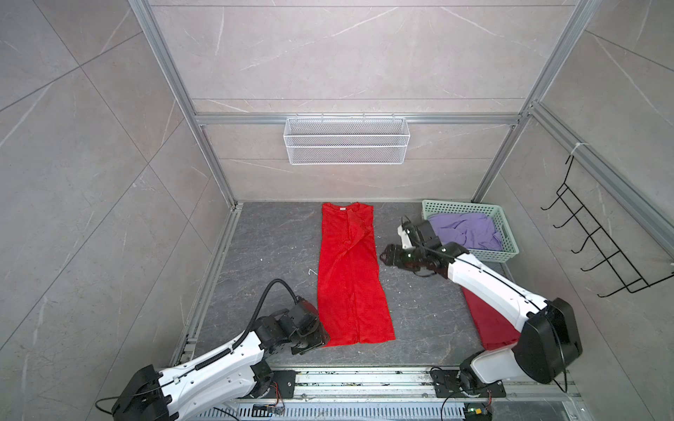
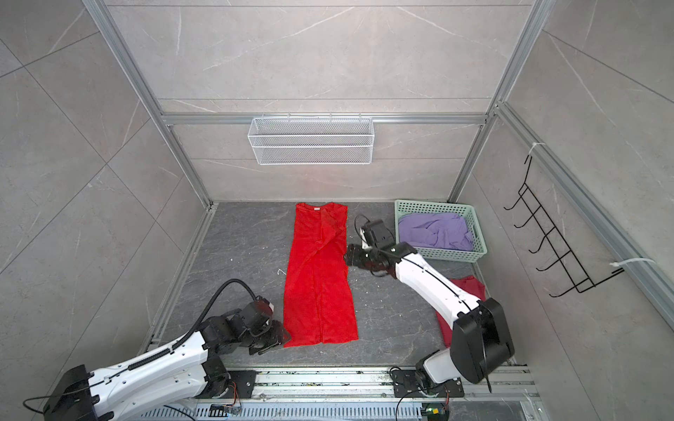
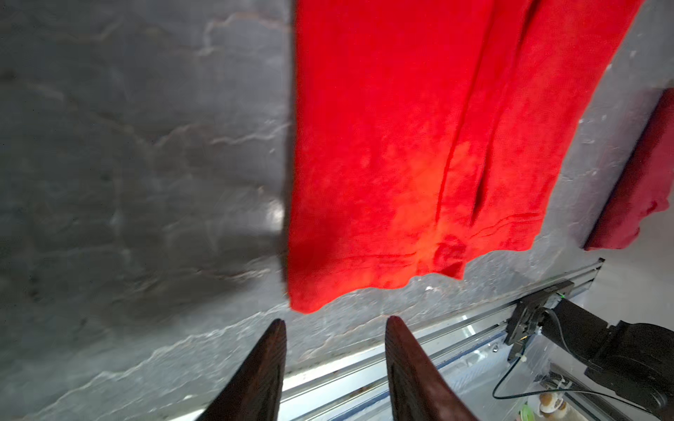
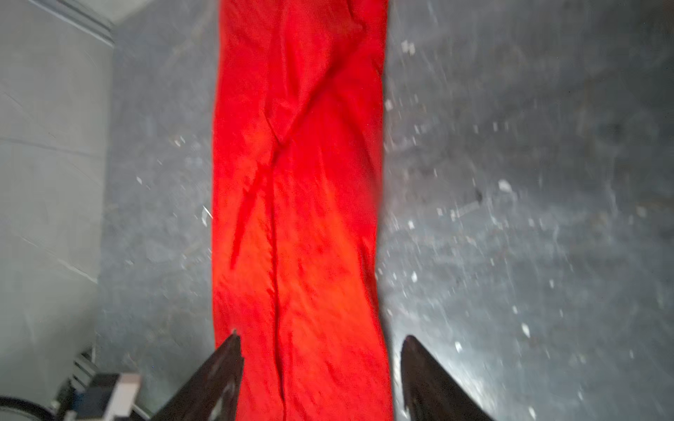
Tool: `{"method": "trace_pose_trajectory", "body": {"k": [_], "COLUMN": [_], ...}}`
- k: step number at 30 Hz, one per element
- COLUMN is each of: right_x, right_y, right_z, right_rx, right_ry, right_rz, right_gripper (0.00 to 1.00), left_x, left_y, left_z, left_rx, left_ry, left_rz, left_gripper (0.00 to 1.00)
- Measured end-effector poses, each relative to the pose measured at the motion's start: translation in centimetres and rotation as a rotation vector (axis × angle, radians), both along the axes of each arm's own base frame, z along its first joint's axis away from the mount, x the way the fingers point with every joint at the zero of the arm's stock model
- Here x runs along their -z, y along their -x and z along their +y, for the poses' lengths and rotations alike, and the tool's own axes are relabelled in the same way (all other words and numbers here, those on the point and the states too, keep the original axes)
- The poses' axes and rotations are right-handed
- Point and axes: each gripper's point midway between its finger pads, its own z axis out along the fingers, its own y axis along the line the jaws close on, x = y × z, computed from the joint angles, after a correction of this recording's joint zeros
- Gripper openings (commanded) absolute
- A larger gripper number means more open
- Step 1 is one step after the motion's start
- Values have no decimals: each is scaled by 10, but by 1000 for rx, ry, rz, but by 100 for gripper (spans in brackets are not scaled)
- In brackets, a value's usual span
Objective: Fold and stack the t-shirts
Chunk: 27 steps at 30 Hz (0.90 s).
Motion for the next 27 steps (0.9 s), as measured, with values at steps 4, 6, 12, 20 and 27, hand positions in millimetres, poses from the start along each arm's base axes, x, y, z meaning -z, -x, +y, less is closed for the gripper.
{"method": "trace_pose_trajectory", "body": {"k": [4, 6, 12, 20, 27], "right_x": [48, 64, 99, 108, 109], "right_y": [64, 87, 130, 152, 154], "right_z": [-7, -9, -14, 11, 17], "right_rx": [-22, -25, 2, -15, 23], "right_ry": [30, 26, 31, -24, -50], "right_rz": [131, 171, 267, 297, 303], "right_gripper": [68, 67, 64, 58, 47], "left_x": [1, 7, 23, 24, 24], "left_y": [6, 8, 9, 4, 2], "left_z": [4, 3, -4, -12, -2], "left_rx": [-23, -31, -45, -59, -81], "left_ry": [16, 26, 31, 47, 6], "left_rz": [20, 38, 87, 91, 72], "left_gripper": [48, 48, 46, 38, 42]}}
